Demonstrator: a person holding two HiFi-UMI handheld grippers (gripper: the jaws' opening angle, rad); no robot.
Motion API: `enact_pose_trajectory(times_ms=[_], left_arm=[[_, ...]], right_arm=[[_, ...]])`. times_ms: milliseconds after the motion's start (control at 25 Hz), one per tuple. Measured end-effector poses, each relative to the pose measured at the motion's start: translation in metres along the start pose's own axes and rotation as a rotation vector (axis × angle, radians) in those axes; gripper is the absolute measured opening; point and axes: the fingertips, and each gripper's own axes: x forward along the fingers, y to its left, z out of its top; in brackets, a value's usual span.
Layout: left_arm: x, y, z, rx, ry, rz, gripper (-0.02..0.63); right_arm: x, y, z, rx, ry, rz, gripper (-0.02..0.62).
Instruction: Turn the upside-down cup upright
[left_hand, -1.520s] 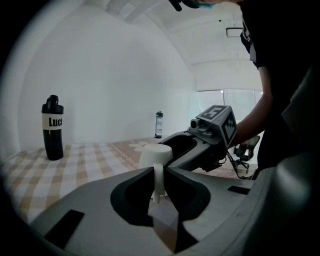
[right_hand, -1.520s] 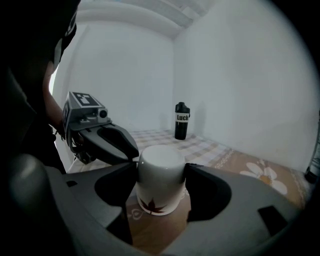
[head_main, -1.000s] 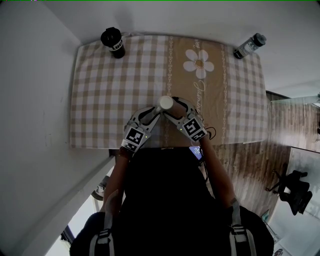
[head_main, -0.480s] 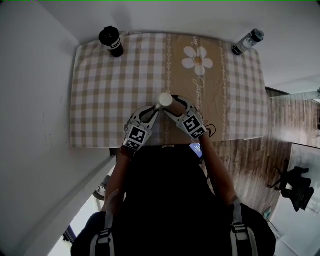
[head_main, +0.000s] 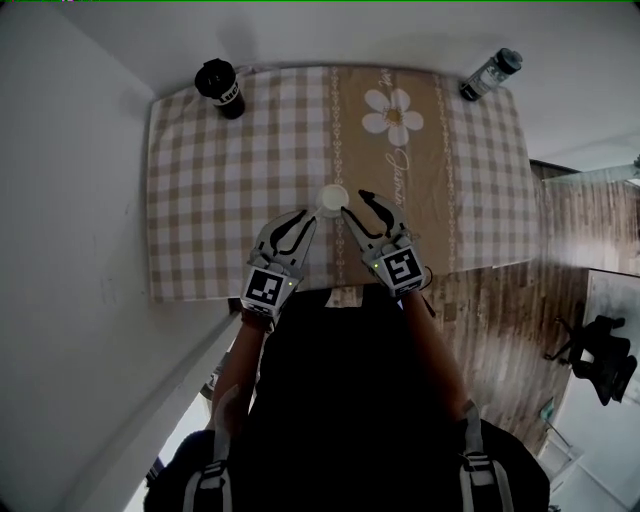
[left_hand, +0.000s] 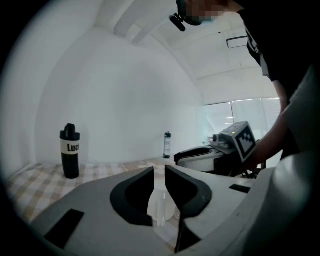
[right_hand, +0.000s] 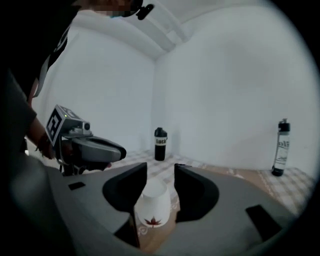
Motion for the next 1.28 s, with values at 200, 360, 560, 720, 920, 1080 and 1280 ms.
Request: enact_pose_trajectory(times_ms=[200,360,560,720,920,1080,1280], left_arm=[[-0.003,0.012,0.037,0.059,-0.064,0.186,0.003],[-0.019,-0.012,0.059,0.080,-0.093,0.319,0.002],[-0.046,-0.069,0.066,0.101,-0.110,0.404,0.002],[-0.071,-0.112,0.068,0.103,-0.119,0.448,0.002],[-0.108,-0.175,0.057,0.095,-0.125,0.475,0.002],[-0.115,-0.198,0.058,0.084,-0.122,0.473,0.002],[-0.110,-0.219,0.051,0.090,-0.139,0.468,0.002]], right_arm=[[-0.029,0.000,0.052,0.009,-0.158,-0.167,0.024],[-0.051,0.018,0.071,-0.019,-0.199,-0.183,0.002],[-0.096,0.054,0.074,-0.005,-0.222,-0.165,0.000],[-0.141,0.080,0.061,0.014,-0.219,-0.148,0.000],[-0.202,0.109,0.055,-0.020,-0.225,-0.164,-0.002],[-0.220,0.113,0.065,-0.052,-0.240,-0.162,-0.002],[-0.239,0.106,0.053,-0.062,-0.241,-0.155,-0.002]])
